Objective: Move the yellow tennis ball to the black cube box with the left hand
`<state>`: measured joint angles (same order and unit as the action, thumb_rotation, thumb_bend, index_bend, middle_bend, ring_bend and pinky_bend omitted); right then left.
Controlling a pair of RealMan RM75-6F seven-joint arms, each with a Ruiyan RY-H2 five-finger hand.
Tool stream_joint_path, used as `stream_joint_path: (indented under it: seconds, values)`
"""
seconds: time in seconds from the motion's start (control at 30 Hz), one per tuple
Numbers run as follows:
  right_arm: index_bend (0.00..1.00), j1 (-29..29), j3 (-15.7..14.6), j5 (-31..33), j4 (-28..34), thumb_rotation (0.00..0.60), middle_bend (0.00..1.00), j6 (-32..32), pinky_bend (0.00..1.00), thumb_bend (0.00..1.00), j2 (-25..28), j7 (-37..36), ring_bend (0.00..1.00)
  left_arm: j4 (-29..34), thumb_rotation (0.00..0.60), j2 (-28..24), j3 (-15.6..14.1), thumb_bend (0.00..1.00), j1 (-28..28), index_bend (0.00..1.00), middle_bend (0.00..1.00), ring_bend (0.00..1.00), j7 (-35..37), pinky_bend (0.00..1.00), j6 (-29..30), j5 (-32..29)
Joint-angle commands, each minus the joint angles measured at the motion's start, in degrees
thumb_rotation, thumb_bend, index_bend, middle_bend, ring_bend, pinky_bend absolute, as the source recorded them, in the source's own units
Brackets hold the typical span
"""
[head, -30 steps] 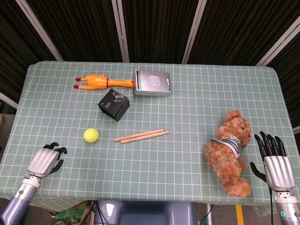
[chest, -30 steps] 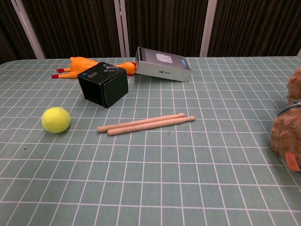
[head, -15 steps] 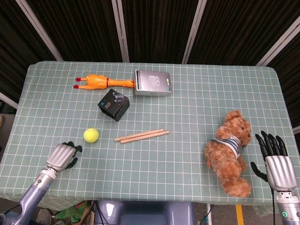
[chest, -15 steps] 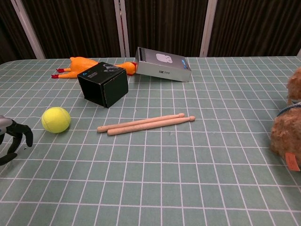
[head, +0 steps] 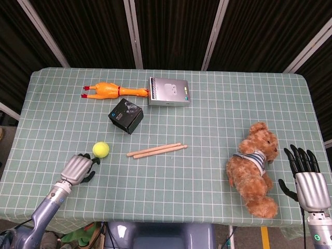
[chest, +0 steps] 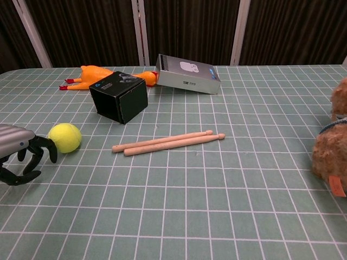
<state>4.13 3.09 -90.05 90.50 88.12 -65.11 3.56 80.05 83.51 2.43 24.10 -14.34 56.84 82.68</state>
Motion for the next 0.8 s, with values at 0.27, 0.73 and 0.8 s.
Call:
stream_joint_path:
  seconds: [0.27,0.73,0.8]
  values:
    - [0.0,-0.2,0.0,-0.6,-0.1,0.6,0.0,0.9,0.01,0.34,0.1,-1.0,0.0,-0.6,0.6,0.9,1.0,0.4,2.0,0.3,0.52,0.31,-2.1,0.42,-2.3,-3.0]
    - [0.0,-0.4,0.1,-1.4,-0.9,0.6,0.0,1.9,0.01,0.34,0.2,-2.4,0.0,-2.9,0.6,1.9,3.1,0.4,5.7,0.27,0.46,0.3,0.0,0.4,-5.2,-5.4]
    - [0.0,-0.4,0.2,-1.4,-0.9,0.6,0.0,2.0,0.01,0.34,0.2,-2.5,0.0,-3.1,0.6,1.8,3.4,0.4,6.2,0.27,0.46,0.3,0.5,0.4,-5.7,-5.7]
